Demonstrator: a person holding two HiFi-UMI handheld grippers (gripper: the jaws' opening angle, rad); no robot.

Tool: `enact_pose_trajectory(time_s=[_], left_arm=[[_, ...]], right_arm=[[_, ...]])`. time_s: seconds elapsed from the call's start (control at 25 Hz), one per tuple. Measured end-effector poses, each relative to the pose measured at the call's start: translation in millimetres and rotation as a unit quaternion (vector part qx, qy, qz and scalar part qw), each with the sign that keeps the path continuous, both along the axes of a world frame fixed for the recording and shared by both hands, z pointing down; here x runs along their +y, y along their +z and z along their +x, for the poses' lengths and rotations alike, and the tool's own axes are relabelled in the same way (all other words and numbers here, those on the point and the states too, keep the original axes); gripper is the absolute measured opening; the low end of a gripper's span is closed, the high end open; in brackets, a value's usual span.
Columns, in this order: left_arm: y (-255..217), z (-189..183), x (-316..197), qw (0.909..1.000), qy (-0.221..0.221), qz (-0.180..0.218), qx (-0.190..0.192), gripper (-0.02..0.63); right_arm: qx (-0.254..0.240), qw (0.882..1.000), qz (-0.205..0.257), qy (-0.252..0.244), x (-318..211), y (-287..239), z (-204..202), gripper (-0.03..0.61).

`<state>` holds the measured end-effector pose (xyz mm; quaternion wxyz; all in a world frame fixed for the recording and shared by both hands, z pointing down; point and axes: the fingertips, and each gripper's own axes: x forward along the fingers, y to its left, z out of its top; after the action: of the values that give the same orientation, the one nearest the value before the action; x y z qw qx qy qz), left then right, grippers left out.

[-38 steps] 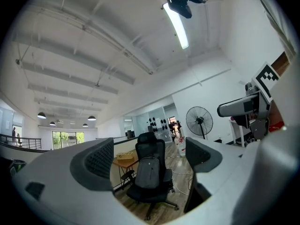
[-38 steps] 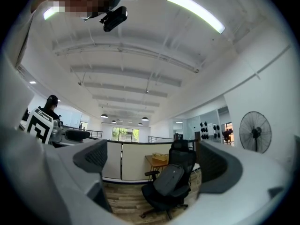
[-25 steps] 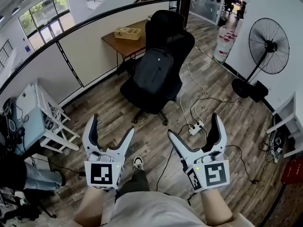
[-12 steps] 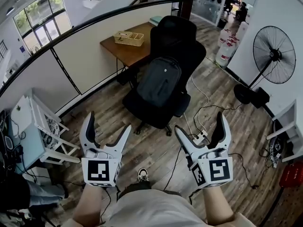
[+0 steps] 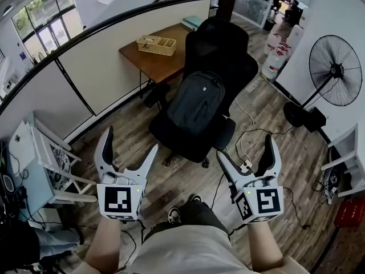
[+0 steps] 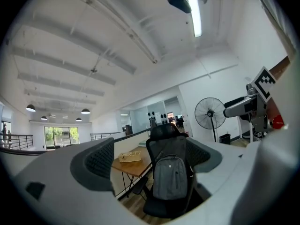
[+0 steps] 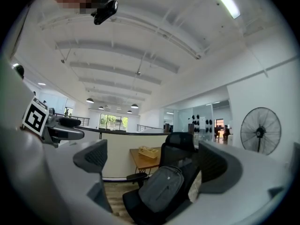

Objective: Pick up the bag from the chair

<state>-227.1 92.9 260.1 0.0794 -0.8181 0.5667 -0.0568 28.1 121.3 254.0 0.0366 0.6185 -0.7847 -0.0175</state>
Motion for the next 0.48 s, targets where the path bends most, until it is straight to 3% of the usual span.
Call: enact_pose_trajectory(time_s=[0.48], left_arm=[[41.1, 42.3, -130.0, 0.9987, 0.040, -0.028, -0.018, 0.453]], right_arm=[[-0.010, 0.999, -0.028, 0.029, -123.8, 46.6, 38.1, 0.600]])
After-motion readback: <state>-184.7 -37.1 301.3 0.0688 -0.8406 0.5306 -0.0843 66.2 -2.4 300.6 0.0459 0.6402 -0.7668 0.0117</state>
